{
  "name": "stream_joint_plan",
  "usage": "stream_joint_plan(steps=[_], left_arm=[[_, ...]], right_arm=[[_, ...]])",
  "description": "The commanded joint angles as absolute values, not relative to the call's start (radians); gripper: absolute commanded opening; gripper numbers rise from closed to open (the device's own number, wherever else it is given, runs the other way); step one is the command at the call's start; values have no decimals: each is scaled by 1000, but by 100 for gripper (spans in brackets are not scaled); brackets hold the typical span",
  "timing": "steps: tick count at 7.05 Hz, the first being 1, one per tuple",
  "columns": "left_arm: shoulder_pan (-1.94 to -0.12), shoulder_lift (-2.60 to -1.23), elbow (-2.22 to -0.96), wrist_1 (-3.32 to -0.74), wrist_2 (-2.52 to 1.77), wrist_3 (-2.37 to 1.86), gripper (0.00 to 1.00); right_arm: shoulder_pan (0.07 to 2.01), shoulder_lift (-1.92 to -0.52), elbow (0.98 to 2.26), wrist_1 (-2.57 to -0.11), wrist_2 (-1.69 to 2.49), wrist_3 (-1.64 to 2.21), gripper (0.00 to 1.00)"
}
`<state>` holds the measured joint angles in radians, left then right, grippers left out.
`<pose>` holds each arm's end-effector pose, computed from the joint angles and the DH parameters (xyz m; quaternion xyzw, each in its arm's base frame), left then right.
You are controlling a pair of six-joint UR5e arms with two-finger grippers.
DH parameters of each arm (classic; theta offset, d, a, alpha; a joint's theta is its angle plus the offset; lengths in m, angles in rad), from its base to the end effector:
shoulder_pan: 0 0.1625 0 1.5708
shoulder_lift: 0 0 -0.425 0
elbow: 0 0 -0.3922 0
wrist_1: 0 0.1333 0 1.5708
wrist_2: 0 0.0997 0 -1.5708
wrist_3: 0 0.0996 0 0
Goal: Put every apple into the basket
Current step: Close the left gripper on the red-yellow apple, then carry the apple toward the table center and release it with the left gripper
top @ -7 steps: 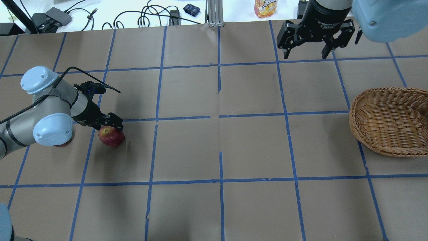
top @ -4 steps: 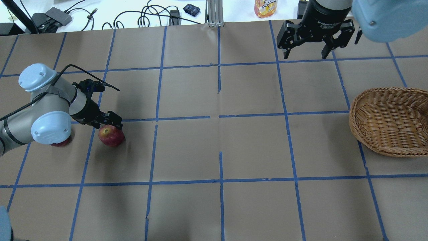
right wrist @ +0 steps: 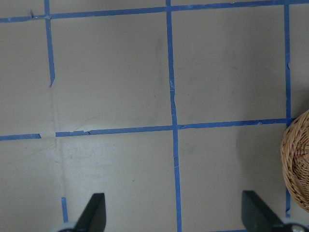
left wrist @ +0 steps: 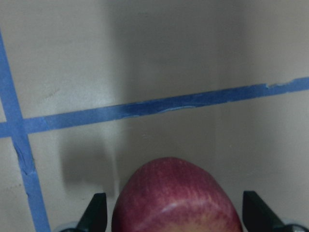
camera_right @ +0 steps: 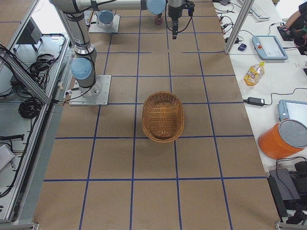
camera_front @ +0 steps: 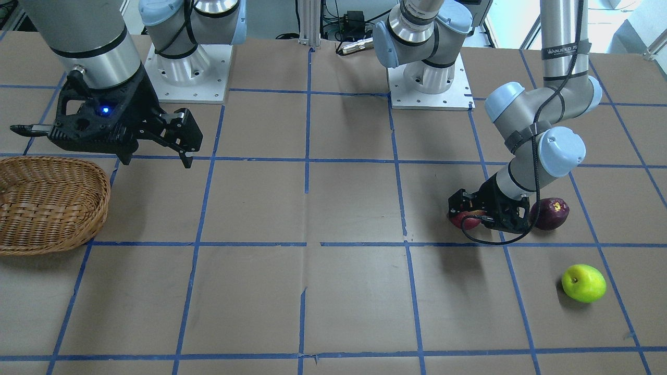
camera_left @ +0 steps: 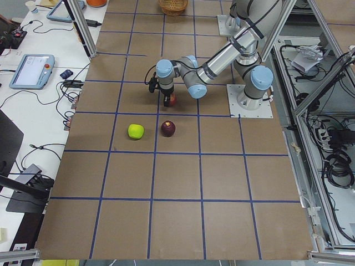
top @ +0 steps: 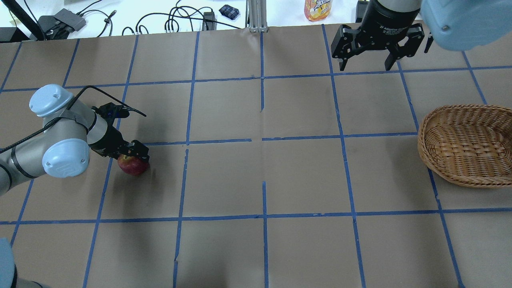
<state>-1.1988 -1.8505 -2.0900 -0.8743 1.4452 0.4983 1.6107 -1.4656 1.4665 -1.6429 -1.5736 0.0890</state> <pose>0.0386 -0.5001 0.1814 -0.0597 -0.9949 -0.0199 0.0784 0.1546 -0.5376 0.4925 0.0246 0.9991 -0.0356 0.0009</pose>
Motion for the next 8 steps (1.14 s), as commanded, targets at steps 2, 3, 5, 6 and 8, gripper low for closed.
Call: stream_joint_plan(steps=[2,3,5,6,8], left_arm=[[-1248,-1815,-2059,-917,1437,427,7],[-1384,-1815,-2025,-916,1425,269,7],[-1674,-1876,-1827,-937,1428,-123,7],[-1757,-1934,-1760,-933,1421,-275,7],[-1845,-2061,-1714,-800,1381,-321,7]], right_arm=[[1611,-1465,1466,-1643,-1574,89,100],[1611,-1466,1466,-1643,-1574,89,100],[1611,-1466,1468,-1643,-1574,89,100],[1611,-1466,1468,-1643,-1572,89,100],[1611,-1466,1470,-1643,-1574,89,100]])
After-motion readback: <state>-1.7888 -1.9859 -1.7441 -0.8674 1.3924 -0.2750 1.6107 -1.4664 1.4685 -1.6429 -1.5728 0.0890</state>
